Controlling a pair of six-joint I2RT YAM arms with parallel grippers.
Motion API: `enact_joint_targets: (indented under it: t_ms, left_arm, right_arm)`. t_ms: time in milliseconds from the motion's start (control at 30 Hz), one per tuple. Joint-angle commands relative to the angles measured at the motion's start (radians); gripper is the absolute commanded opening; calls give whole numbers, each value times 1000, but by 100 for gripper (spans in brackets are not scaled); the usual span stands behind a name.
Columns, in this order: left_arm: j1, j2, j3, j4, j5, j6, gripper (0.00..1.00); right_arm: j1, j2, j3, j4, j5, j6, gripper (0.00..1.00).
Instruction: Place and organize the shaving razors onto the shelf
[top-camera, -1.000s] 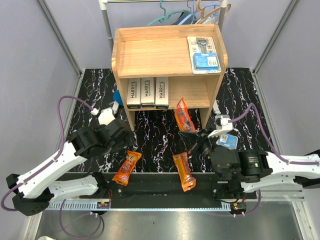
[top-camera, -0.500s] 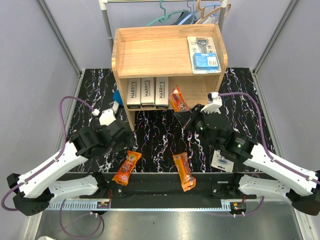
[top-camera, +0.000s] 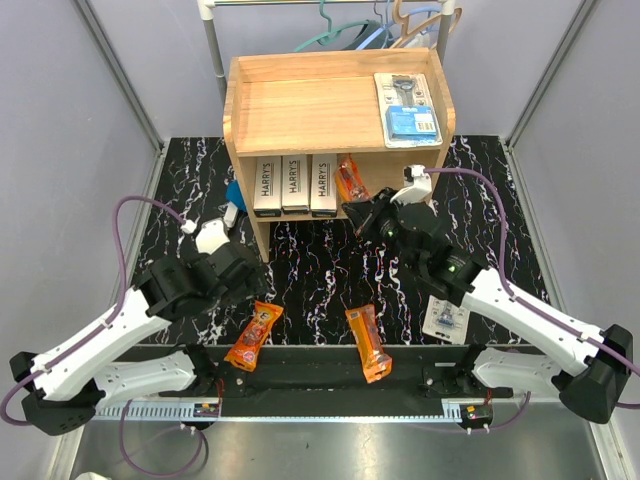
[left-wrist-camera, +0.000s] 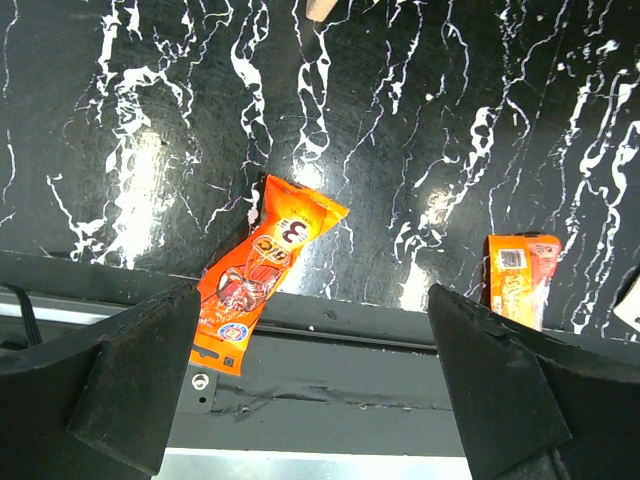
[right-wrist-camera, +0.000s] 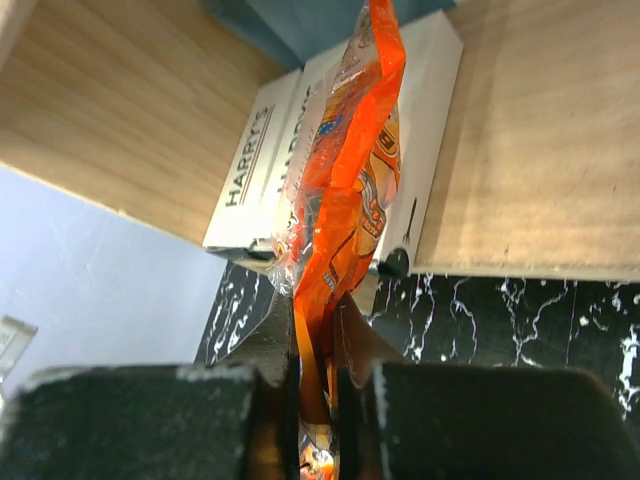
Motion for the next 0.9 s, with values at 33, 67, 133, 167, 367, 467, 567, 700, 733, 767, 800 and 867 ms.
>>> enact_joint_targets:
  t_ms: [33, 67, 133, 167, 367, 467, 567, 700, 733, 767, 800, 867]
  left_arm:
    - [2, -37, -19, 26, -5, 7, 99]
    - [2, -37, -21, 25, -3, 7, 99]
    - [2, -36, -18, 25, -2, 10, 99]
    - [2, -31, -18, 25, -2, 11, 99]
    - [2, -24, -13, 34, 6, 21, 99]
    - [2, -24, -16, 37, 8, 22, 99]
    - [2, -24, -16, 37, 8, 24, 99]
    - [2, -27, -16, 37, 8, 27, 99]
    - [2, -25, -16, 35, 8, 27, 99]
    - [2, -28, -19, 37, 8, 27, 99]
    - [2, -30, -18, 39, 8, 27, 99]
    - [2, -33, -18, 40, 8, 28, 99]
  right_arm:
    - [-35, 23, 26, 91, 37, -34, 3]
    - [-37, 35, 30, 89, 43, -32, 3]
    - [-43, 49, 33, 80, 73, -21, 3]
    - [-46, 63, 33, 80, 79, -15, 3]
    - [-55, 93, 17, 99, 132, 25, 3]
    - [-68, 118, 23, 108, 121, 31, 4]
    - [-78, 156, 36, 109, 95, 34, 5]
    - [-86, 198, 48, 109, 75, 49, 7]
    - [-88, 205, 51, 109, 64, 51, 7]
    - [-89, 222, 62, 111, 58, 51, 8]
    - [-91, 233, 68, 109, 49, 49, 9]
    - [-92, 254, 85, 108, 30, 49, 10]
